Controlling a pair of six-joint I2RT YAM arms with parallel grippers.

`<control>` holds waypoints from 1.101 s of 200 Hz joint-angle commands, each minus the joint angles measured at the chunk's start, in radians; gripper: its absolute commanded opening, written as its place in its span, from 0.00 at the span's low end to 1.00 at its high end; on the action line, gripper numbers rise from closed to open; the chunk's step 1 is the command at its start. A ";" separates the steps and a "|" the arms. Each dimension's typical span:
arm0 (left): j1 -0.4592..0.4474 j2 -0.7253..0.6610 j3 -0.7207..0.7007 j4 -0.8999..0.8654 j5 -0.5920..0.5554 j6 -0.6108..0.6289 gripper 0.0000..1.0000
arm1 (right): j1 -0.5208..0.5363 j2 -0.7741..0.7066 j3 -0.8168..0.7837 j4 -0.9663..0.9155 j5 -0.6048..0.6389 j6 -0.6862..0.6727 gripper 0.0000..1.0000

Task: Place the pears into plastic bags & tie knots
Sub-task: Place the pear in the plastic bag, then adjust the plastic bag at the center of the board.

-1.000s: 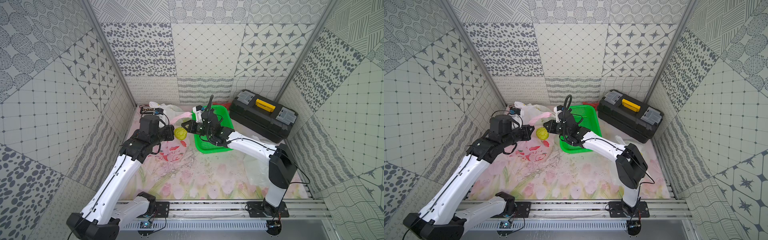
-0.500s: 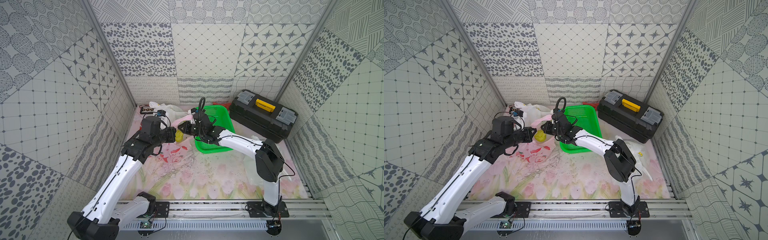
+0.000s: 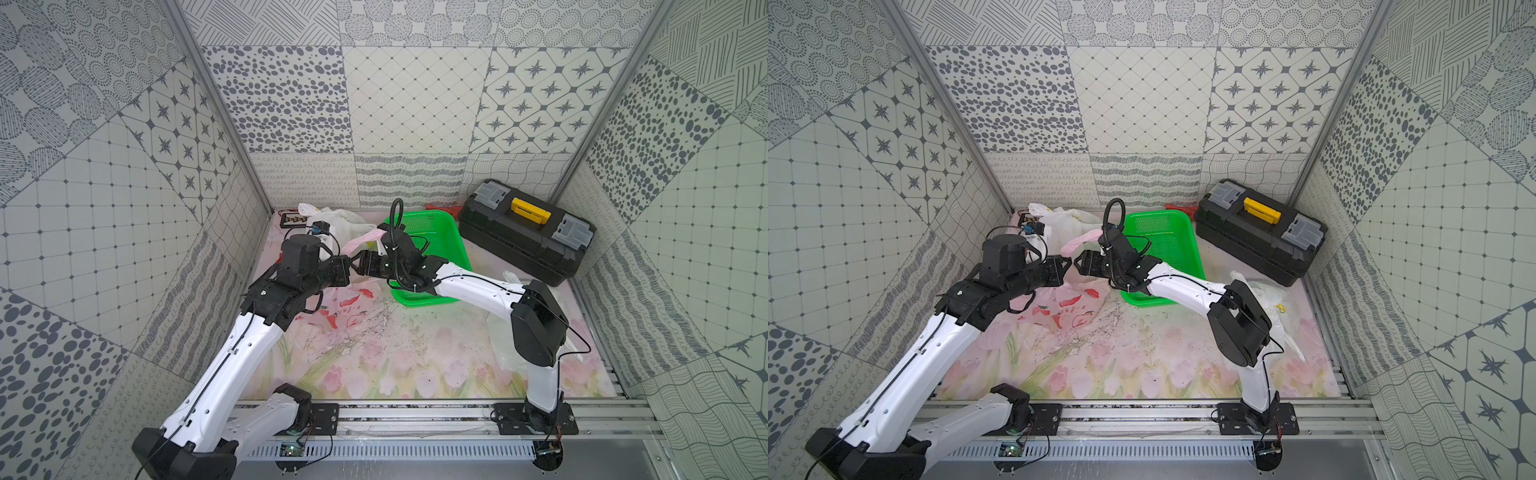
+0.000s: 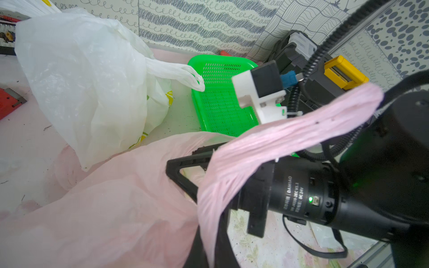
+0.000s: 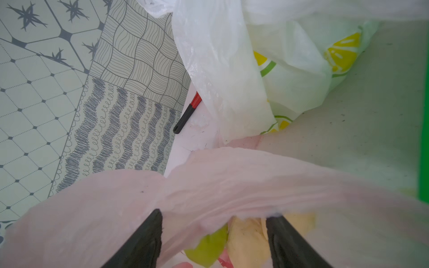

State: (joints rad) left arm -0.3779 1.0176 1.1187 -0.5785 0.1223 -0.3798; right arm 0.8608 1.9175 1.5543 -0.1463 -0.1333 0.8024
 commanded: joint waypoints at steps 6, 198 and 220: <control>-0.004 -0.005 -0.010 0.059 -0.035 -0.002 0.00 | -0.051 -0.211 -0.092 -0.073 0.071 -0.068 0.73; -0.006 -0.104 0.009 -0.035 -0.042 0.004 0.00 | -0.043 -0.424 -0.275 -0.097 0.214 -0.111 0.03; -0.009 -0.140 0.033 -0.097 -0.045 0.004 0.00 | -0.004 -0.530 -0.216 -0.164 0.080 -0.218 0.00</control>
State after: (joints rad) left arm -0.3782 0.9291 1.1122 -0.5884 0.0975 -0.3855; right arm 0.8169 1.5257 1.2446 -0.3042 0.0589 0.7643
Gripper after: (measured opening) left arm 0.047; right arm 0.060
